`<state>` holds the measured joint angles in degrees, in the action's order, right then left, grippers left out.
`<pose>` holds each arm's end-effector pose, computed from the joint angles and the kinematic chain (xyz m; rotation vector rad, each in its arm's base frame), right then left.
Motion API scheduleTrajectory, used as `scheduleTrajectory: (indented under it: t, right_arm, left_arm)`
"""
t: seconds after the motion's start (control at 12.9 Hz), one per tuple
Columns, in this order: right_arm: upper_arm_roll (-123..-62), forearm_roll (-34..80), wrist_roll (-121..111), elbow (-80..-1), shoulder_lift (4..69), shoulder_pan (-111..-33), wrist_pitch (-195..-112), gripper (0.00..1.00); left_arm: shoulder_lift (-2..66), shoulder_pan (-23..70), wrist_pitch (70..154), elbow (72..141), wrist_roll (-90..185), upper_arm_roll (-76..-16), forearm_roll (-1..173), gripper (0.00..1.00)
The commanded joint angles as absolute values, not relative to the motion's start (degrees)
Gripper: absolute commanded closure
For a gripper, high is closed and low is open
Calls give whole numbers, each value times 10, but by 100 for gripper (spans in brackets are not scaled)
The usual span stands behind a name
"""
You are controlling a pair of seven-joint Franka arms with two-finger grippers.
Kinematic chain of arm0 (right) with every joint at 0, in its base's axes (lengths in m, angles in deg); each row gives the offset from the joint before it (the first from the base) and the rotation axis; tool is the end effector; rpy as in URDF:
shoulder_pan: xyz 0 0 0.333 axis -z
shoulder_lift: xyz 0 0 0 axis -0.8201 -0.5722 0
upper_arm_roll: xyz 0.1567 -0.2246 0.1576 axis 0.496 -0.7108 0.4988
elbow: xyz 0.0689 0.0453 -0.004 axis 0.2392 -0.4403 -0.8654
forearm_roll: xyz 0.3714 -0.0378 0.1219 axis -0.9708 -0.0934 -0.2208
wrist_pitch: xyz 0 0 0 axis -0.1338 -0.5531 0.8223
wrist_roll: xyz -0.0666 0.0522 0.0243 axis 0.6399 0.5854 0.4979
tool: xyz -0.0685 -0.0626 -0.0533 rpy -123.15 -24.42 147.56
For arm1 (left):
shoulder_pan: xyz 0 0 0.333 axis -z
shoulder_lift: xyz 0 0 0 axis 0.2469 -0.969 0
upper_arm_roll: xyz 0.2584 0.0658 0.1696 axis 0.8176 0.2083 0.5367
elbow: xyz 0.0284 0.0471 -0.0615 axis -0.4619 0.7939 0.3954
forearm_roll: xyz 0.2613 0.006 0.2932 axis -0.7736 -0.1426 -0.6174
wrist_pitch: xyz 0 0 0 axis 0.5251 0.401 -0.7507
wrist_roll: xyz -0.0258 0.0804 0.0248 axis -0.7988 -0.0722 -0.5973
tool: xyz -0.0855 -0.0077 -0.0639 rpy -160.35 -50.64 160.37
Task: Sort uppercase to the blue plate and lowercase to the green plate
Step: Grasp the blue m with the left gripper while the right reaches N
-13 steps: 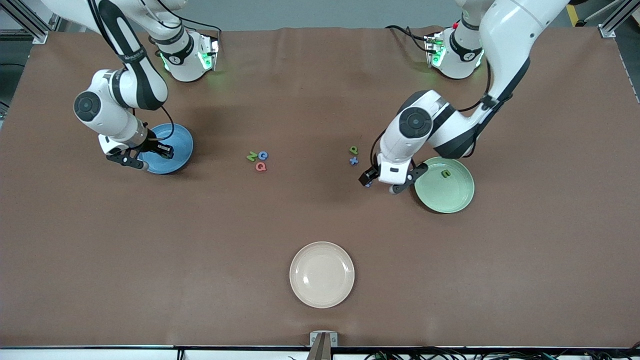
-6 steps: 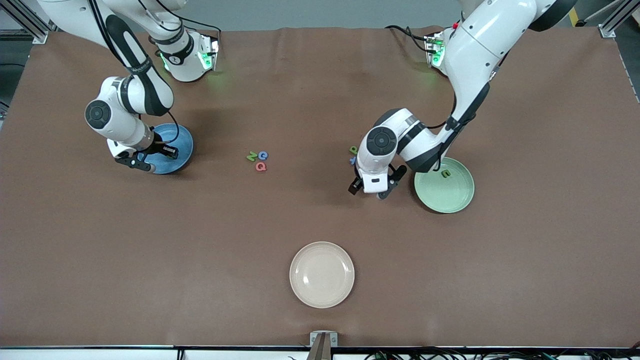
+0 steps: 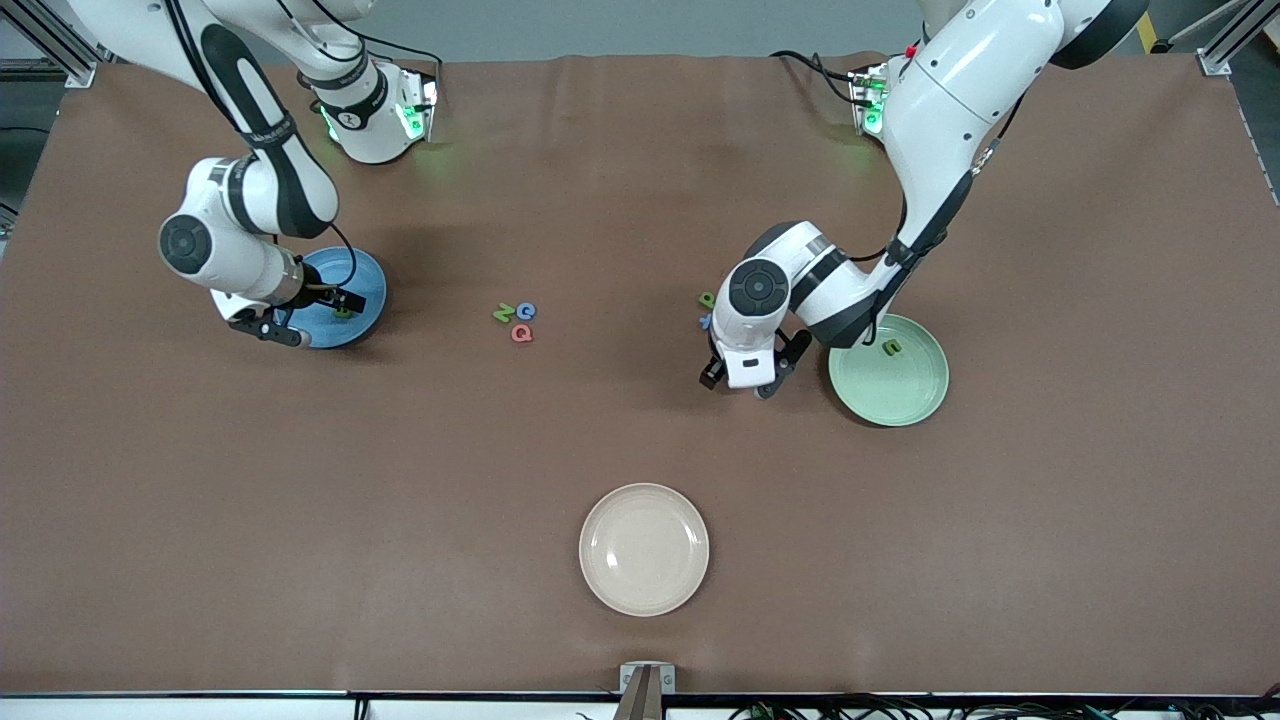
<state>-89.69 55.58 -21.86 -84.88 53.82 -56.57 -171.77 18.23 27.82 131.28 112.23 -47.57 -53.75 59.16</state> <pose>0.4381 -0.0100 0.2224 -3.0608 0.4533 0.4353 0.4993 -0.3874 0.1753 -2.7673 -1.3832 0.1457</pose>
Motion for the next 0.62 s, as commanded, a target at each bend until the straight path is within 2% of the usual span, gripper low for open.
scheduleTrajectory:
  t: [0.0,0.15,0.31,0.46,0.54]
  right_arm:
    - [-887,552,-278,-796,573,-594,-1633,0]
    - [-888,527,-351,-790,570,-650,-1642,0]
    - [-888,491,-413,-784,565,-699,-1678,0]
    - [-889,487,-486,-785,542,-753,-1732,0]
    - [-889,487,-507,-786,525,-772,-1756,0]
  left_arm:
    - [178,282,1304,1114,-488,-528,584,17]
    - [177,281,1306,1120,-488,-527,583,22]
    - [176,282,1306,1121,-488,-528,582,33]
    - [176,282,1306,1121,-489,-528,582,48]
    - [176,281,1306,1121,-495,-528,582,58]
